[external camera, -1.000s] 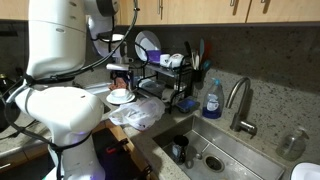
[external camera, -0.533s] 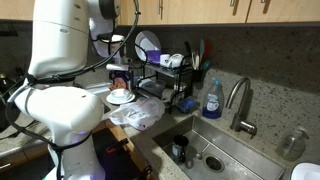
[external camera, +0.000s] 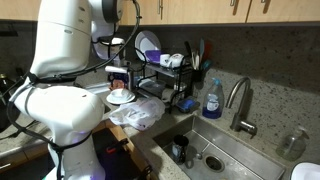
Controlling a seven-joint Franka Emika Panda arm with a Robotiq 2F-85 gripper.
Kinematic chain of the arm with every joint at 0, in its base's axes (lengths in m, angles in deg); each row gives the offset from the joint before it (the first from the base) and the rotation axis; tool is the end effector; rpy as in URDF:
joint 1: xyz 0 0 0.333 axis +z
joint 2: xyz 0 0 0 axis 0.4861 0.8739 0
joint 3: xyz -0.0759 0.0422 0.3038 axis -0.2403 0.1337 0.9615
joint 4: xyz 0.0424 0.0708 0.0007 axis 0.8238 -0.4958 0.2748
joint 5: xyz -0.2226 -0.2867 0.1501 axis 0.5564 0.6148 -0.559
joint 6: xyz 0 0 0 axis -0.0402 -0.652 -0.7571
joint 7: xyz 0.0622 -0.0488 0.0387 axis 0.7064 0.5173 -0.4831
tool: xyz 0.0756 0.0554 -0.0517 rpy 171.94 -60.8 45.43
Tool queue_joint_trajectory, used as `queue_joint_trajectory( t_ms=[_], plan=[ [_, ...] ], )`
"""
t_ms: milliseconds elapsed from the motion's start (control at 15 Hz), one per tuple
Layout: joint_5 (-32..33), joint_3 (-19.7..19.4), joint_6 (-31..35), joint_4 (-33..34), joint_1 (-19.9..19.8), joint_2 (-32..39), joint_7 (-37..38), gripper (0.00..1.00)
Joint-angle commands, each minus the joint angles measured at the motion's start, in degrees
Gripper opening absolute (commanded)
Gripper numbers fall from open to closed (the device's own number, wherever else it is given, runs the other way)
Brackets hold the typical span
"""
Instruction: Take the objects from the white bowl one at a time and put them in the plastic bag
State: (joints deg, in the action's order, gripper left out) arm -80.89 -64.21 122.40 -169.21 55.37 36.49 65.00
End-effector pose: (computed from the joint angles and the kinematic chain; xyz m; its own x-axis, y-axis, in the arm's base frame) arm 0.3914 0.4551 0.2889 0.6258 0.7800 -0.0059 0.7767 -0.6238 -0.0870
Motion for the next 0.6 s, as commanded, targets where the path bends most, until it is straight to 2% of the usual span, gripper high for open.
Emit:
queue_joint_trajectory(
  t_ms=[0,533],
  plan=[
    [-2.4,-0.5,0.8,3.3,0.9,3.3,1.1,1.00],
    [-3.6,-1.7,5.1,9.9,2.1,10.6,1.8,1.00]
  ],
)
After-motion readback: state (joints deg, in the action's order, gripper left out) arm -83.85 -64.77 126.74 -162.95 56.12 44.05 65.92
